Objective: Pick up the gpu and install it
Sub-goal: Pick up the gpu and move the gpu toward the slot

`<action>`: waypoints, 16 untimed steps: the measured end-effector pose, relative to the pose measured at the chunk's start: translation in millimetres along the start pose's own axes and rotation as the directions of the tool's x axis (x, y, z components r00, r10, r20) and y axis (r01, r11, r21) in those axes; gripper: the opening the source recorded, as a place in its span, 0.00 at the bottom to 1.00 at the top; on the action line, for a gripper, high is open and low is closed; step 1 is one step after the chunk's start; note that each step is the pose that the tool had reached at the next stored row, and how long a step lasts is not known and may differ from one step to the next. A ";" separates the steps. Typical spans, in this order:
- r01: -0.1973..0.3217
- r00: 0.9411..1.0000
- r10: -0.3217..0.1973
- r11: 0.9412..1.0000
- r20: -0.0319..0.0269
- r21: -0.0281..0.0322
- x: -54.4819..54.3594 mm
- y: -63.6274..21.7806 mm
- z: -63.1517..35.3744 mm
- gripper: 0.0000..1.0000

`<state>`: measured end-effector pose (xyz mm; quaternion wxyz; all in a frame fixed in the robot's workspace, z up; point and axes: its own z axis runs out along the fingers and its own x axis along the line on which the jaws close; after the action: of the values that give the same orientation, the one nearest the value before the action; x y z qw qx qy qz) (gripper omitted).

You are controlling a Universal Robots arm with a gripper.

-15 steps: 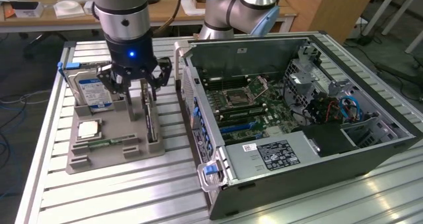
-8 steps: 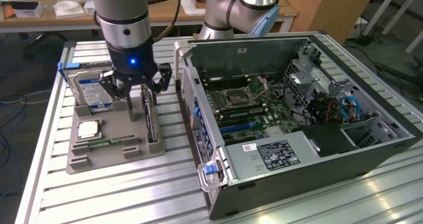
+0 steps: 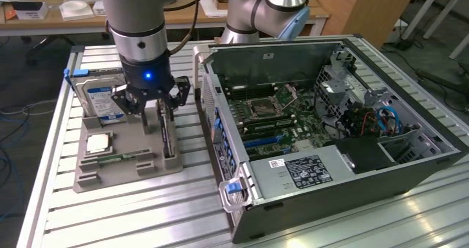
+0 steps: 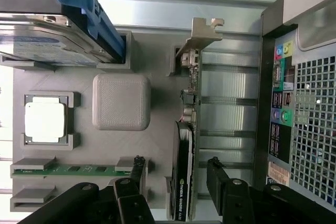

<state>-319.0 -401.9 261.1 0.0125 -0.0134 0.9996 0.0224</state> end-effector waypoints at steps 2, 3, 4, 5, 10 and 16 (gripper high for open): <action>0.000 1.000 0.000 1.000 0.000 0.000 0.3 -0.2 3.6 0.59; 0.000 1.000 0.000 1.000 0.000 0.000 0.4 -0.3 5.4 0.59; 0.000 1.000 0.000 1.000 0.000 0.000 0.4 -0.4 7.2 0.59; -0.001 1.000 0.001 1.000 0.000 0.000 0.6 -0.6 9.1 0.59; -0.001 1.000 0.001 1.000 0.000 0.000 0.8 -1.1 17.1 0.59; -0.004 1.000 0.004 1.000 0.000 0.000 1.0 -1.5 22.4 0.59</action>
<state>-319.4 -402.4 238.6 0.0126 -0.0115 0.9996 0.0223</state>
